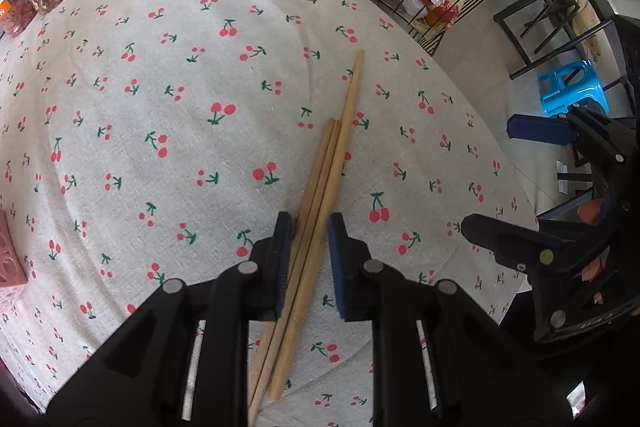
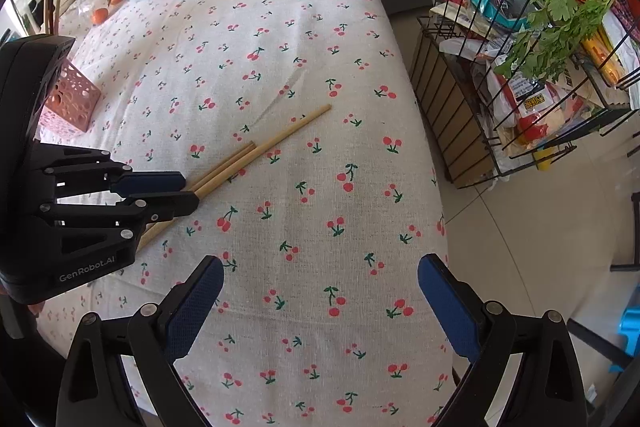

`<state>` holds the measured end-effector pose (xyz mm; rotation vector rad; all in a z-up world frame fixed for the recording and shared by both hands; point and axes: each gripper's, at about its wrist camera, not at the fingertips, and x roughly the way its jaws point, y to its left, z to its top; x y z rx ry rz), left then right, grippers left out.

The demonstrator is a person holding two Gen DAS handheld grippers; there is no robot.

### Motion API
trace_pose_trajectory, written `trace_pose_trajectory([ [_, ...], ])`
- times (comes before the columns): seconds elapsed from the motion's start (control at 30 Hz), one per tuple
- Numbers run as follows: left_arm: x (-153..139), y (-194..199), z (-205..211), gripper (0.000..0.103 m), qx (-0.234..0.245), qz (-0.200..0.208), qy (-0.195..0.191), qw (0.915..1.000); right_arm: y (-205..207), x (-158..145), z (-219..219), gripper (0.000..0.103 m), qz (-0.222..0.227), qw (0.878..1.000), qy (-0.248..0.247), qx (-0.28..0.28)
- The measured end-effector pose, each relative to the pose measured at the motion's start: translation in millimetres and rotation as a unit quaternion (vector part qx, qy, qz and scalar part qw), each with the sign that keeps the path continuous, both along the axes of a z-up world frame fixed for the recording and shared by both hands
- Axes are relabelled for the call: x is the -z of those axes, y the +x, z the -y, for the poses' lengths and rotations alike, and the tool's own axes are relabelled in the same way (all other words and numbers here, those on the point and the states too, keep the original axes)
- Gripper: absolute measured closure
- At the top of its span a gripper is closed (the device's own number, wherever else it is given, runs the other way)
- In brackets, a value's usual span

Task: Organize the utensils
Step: 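Reach the left gripper down to the wooden chopsticks and close on them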

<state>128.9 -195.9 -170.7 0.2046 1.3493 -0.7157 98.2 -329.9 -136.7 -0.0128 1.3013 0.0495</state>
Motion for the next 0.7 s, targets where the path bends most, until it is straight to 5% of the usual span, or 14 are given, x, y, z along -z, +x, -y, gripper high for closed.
trace_pose_trajectory([
  [0.43, -2, 3, -20, 0.085, -0.016, 0.0, -0.009, 0.9998, 4, 3, 0, 0.004, -0.005, 1.0, 0.002, 0.007],
  [0.7, -1, 4, 4, 0.085, -0.005, 0.026, 0.042, 0.9987, 7, 6, -2, 0.004, -0.009, 1.0, 0.0, 0.006],
])
